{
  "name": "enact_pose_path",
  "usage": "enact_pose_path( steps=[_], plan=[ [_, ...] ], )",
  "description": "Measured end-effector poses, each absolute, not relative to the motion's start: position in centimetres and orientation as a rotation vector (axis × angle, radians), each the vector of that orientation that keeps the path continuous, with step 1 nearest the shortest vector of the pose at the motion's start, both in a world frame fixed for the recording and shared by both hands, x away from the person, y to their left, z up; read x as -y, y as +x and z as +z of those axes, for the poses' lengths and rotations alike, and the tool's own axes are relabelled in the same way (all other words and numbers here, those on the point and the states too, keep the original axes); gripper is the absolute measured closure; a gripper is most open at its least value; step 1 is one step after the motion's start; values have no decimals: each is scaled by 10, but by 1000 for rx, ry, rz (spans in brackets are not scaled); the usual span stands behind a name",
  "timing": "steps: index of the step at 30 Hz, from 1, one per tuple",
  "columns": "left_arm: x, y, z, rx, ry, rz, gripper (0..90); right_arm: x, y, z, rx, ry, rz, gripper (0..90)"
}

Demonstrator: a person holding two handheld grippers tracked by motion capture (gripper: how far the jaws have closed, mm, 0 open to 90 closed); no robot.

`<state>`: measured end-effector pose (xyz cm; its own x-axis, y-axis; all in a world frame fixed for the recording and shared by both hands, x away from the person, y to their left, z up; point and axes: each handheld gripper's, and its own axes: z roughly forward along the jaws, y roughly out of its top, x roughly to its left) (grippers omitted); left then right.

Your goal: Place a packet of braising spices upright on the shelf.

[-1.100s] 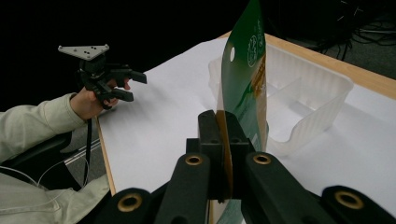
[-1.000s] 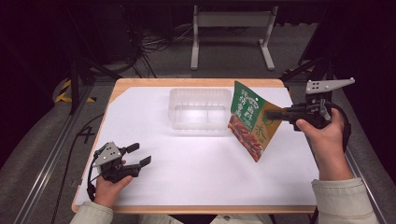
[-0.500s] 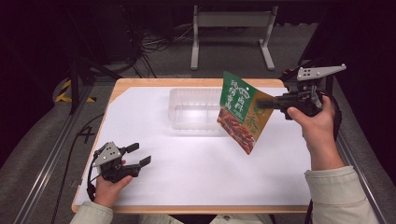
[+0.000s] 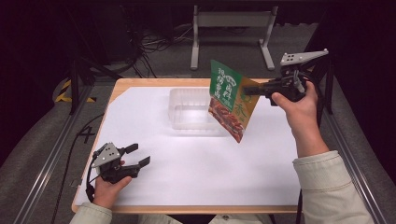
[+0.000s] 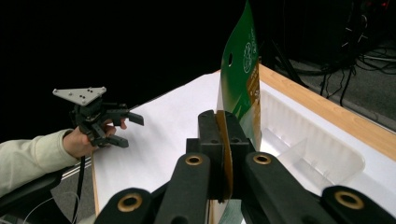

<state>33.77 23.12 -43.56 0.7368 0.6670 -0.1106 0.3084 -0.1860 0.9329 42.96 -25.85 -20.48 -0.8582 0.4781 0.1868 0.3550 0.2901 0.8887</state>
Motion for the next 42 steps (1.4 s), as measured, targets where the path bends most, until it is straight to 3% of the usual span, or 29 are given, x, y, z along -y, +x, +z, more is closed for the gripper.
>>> enact_pose_path(
  steps=[42],
  plan=[
    [-234,338,-435,-761,1776,394,271,182,501,-214,-2320,741,1674,900]
  ],
)
